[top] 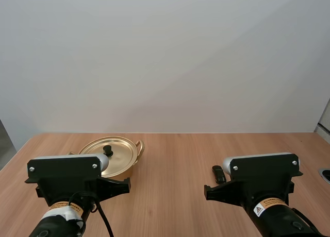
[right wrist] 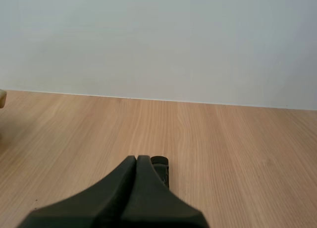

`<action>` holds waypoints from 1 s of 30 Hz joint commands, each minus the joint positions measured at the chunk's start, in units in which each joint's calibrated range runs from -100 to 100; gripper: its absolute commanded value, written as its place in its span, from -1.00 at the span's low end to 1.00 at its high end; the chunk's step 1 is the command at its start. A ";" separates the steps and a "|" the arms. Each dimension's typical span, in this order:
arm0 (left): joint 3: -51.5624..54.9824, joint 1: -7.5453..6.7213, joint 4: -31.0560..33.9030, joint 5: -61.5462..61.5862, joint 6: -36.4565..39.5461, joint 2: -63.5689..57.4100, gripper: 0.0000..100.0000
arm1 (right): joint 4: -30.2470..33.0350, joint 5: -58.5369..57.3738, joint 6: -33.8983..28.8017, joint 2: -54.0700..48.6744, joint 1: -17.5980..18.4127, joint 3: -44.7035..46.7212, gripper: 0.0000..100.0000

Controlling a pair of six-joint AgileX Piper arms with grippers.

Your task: Open the pot, put the car inside, and close it

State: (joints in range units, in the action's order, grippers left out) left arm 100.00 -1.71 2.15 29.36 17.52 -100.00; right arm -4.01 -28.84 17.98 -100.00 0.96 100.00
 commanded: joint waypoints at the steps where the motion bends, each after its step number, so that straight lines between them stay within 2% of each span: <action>1: 0.00 0.01 -0.01 0.06 0.01 0.00 -1.00 | -0.03 -0.05 -0.05 0.00 0.02 0.00 -1.00; 7: 0.00 0.01 -0.01 0.06 0.01 0.00 -1.00 | -1.21 -0.05 -0.05 0.00 0.02 0.00 -1.00; 13: 0.00 0.01 -0.01 -1.85 -0.58 0.00 -1.00 | -5.28 -0.05 -0.05 0.00 0.02 0.00 -1.00; 16: 0.00 0.01 0.08 -8.63 -5.73 0.00 -1.00 | -5.28 -0.05 -0.05 0.00 0.02 0.00 -1.00; 18: -0.32 0.01 0.08 -17.45 -9.02 0.00 -1.00 | -5.55 -0.05 -0.05 0.00 0.02 0.00 -1.00; 20: -2.49 0.01 0.08 -25.19 -9.12 0.00 -1.00 | -6.48 -0.05 -0.05 0.00 0.02 0.00 -1.00; 24: -9.67 0.01 0.08 -30.32 -9.12 0.00 -1.00 | -6.38 -0.20 -0.05 0.00 0.02 0.00 -1.00; 27: -17.16 0.01 0.08 -21.99 -9.12 0.00 -1.00 | -3.58 2.63 3.76 0.00 0.02 0.00 -1.00; 30: -26.35 0.06 0.08 3.16 -9.12 0.00 -1.00 | 3.12 4.83 7.81 0.00 0.02 -0.66 -1.00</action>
State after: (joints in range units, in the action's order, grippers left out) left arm 82.34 -1.71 2.26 -0.98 8.38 -99.99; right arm -5.77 -24.99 22.32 -100.00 0.96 100.00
